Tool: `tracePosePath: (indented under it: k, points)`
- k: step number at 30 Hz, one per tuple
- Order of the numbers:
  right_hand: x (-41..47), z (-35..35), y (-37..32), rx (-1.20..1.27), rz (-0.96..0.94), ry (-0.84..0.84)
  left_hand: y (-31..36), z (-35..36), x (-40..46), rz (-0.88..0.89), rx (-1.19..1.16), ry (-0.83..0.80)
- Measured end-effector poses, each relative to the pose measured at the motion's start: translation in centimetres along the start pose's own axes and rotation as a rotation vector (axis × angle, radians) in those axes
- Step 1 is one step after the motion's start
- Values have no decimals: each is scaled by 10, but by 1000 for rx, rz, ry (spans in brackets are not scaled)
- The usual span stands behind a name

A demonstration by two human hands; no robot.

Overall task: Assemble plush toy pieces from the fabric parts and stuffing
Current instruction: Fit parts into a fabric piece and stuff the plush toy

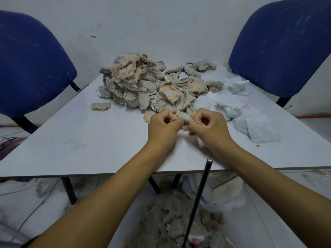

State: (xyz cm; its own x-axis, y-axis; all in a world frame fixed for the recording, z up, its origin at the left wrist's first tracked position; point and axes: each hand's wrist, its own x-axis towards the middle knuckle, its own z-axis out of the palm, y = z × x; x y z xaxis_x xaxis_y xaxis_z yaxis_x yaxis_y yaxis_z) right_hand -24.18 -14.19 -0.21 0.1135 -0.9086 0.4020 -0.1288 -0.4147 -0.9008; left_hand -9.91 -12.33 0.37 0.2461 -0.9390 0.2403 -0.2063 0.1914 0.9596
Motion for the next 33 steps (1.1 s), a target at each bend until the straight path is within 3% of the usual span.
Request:
tracePosePath:
  k: [3,6,8,12,14,18,20,24,28,31,33]
  points:
    - [-2,0,-1,-53,-67,-84,-4,4,-1,-24,42,95]
    - [-1,-4,-2,0,-40,-225,-3,5,-4,25,143,56]
    - [-1,-5,-1,-4,-23,-244,-2,2,0,19,123,-13]
    - [2,-3,1,-114,-24,-59,6,-7,6,-119,-181,-241]
    - [1,-3,-1,-135,-60,-61,10,-13,8,-230,-321,-331]
    - [-5,0,-6,-120,-98,-119,7,-23,12,-246,-221,-506]
    - [-4,0,-5,-111,-84,-105,5,-22,10,-185,-166,-508]
    - [-4,0,0,-249,-124,28,3,-22,6,-68,-106,-354]
    - [-6,0,-1,-340,-188,0,3,-24,8,-169,-237,-418]
    - [-4,0,-4,-179,-114,-158,1,-27,11,-173,-275,-378]
    - [-1,-2,-5,32,26,-114,1,-34,13,-189,-309,-575]
